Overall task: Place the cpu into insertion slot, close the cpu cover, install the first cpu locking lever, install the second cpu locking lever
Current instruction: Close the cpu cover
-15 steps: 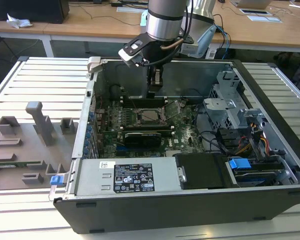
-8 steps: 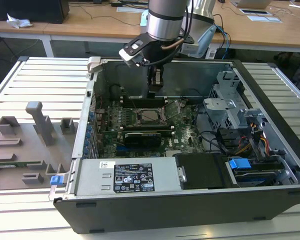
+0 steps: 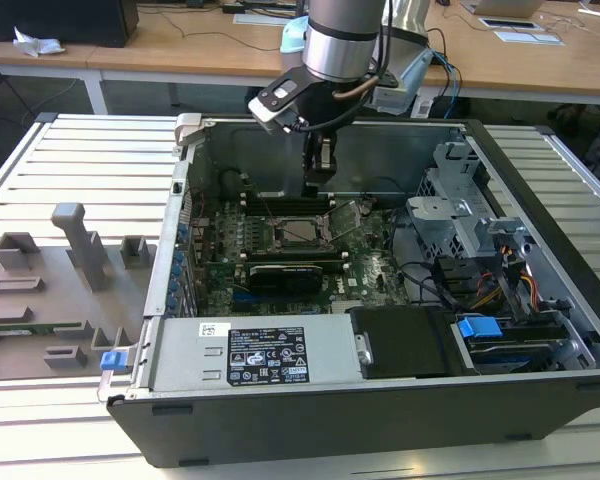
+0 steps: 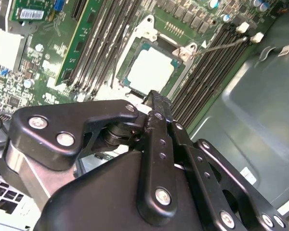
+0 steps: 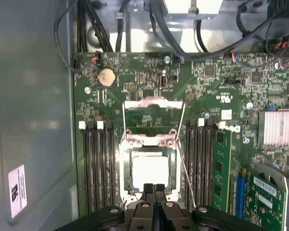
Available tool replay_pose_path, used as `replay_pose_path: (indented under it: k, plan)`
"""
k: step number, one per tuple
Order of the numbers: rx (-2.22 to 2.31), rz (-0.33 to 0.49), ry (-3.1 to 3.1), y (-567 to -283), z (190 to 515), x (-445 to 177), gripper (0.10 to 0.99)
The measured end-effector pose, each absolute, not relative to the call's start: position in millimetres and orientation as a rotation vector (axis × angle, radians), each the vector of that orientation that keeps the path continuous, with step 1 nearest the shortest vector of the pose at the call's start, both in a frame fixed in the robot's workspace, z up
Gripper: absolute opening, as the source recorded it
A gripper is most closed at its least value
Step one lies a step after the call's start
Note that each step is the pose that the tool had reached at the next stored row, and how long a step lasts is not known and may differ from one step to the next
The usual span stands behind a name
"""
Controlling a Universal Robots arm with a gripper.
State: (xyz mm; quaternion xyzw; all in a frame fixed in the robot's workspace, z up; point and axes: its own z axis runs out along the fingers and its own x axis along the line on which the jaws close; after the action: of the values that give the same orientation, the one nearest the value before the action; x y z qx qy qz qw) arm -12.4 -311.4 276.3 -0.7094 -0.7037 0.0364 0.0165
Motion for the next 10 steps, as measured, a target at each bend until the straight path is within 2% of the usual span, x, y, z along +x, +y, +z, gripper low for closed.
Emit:
replay_pose_path:
  k: [10]
  plan:
    - [-2.214, 0.138, -2.195, -310.7, 276.2, 30.2, 0.106]
